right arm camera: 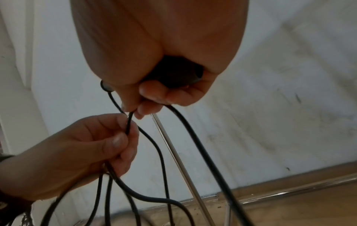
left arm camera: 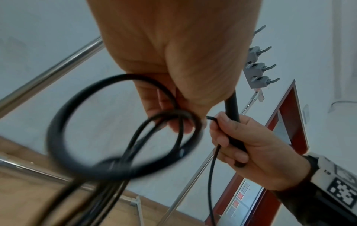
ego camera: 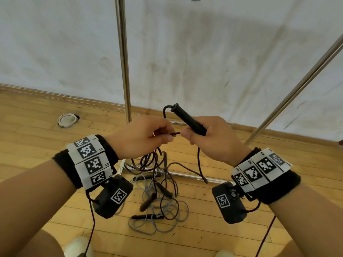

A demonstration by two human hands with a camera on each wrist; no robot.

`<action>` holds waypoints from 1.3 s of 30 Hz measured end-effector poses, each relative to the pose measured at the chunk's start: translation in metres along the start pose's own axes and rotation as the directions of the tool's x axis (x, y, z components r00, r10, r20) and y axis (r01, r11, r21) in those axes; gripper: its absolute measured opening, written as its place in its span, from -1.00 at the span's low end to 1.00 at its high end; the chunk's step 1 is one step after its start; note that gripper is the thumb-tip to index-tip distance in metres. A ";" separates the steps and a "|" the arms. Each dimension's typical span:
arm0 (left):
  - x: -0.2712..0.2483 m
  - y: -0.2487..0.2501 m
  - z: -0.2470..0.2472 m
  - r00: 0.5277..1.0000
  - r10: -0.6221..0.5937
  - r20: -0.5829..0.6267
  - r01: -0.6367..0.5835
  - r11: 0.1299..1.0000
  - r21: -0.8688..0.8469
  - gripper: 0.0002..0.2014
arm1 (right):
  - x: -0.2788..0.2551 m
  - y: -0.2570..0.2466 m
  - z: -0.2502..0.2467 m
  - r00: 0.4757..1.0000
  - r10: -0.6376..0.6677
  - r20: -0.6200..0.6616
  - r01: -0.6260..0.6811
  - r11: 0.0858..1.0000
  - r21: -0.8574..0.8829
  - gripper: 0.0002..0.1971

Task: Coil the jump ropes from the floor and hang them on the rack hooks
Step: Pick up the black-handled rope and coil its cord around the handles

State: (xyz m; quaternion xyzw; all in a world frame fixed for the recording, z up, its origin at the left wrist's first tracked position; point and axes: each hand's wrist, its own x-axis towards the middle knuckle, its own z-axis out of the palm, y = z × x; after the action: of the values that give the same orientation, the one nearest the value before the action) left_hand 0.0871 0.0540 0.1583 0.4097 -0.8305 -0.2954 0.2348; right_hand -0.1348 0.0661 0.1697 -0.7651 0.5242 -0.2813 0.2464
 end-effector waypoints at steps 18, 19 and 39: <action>0.003 -0.034 0.013 0.932 -0.245 0.266 0.149 0.930 0.337 -0.80 | -0.002 0.009 -0.028 0.928 -0.075 -0.366 0.099 0.994 0.049 -0.68; 0.003 -0.036 0.012 0.931 -0.259 0.256 0.158 0.921 0.356 -0.81 | -0.001 0.012 -0.031 0.919 -0.051 -0.390 0.078 0.996 0.054 -0.65; -0.008 -0.005 -0.003 0.997 -0.003 0.074 -0.007 0.991 0.130 -0.87 | -0.004 -0.003 0.009 0.999 -0.037 0.038 0.038 0.998 -0.041 -0.73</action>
State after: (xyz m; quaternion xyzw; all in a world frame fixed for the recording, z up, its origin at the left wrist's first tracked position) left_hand 0.0961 0.0567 0.1556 0.4121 -0.8565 -0.2553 0.1771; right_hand -0.1277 0.0716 0.1647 -0.7850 0.5108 -0.2604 0.2347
